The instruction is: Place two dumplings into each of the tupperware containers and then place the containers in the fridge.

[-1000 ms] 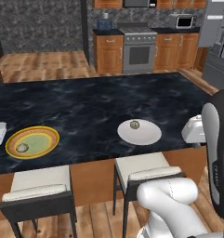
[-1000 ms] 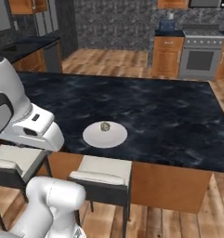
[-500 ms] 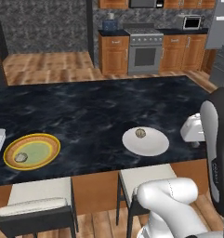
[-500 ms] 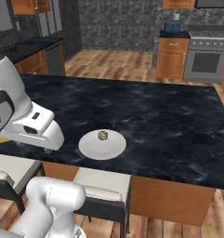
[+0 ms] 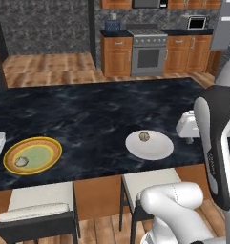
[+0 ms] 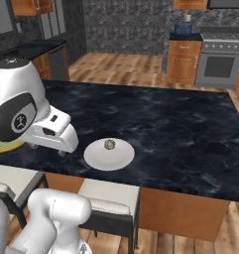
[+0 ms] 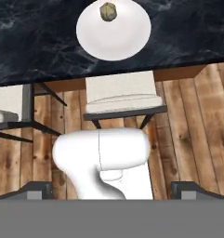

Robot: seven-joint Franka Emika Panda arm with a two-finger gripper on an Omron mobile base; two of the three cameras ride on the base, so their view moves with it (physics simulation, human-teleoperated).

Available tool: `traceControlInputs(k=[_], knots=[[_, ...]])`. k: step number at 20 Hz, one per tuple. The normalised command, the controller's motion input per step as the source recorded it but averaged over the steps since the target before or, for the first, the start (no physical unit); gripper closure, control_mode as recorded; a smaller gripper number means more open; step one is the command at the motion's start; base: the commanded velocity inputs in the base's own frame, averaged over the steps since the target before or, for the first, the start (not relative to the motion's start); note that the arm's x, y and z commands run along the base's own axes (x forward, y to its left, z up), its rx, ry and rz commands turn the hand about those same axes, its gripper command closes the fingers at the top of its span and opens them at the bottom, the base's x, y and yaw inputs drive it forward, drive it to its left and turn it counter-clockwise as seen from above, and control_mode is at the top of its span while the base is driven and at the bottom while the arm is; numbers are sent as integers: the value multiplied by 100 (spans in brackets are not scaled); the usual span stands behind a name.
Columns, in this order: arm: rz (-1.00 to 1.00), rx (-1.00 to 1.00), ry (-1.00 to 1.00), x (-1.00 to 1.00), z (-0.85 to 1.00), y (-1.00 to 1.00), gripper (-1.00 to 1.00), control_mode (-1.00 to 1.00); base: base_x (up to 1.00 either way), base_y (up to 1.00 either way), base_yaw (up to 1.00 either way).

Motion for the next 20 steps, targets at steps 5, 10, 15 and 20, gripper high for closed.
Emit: traceControlInputs(k=[5,10,15,20], knots=[[0,1,0,100,-64,32,-100,-100,0,0,0],[-1,2,0,100,-87,7,-100,-100,0,0,0],[3,7,0,100,-65,-54,-100,-100,0,0,0],[1,2,3,92,-20,-27,-100,-100,0,0,0]])
